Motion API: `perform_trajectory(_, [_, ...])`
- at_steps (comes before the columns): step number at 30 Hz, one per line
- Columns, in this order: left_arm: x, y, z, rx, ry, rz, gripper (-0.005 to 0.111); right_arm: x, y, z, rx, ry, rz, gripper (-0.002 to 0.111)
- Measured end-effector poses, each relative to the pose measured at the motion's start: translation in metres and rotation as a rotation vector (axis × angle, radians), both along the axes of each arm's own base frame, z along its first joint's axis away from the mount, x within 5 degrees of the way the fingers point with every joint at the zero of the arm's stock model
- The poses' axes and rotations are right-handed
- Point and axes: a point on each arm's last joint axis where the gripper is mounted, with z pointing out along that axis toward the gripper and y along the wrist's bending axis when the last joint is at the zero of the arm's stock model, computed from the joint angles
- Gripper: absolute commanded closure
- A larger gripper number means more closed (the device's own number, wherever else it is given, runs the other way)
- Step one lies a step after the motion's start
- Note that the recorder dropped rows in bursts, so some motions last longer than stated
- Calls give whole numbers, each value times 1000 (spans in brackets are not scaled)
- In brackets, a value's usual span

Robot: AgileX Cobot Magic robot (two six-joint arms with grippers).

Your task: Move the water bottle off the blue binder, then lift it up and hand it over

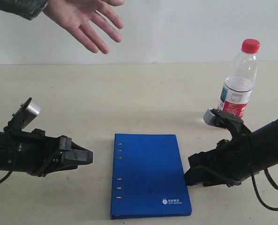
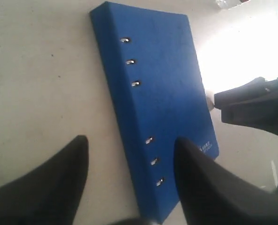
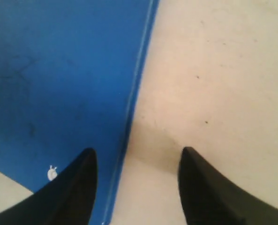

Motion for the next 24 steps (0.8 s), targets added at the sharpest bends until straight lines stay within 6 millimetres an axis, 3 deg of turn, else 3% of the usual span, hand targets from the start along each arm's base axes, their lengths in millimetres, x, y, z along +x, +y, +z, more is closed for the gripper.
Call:
perform_trajectory(9, [18,-13,-16,-70,60,-43,54,8,7,-10,124,-39,-13,60])
perform_trajectory(17, [21,-20,-26,-156,106,-94,54,7,17,-17,259,-43,53,60])
perform_trajectory(24, [17,-27,-24,-284,109,-175,54,1,33,7,579,-159,215,60])
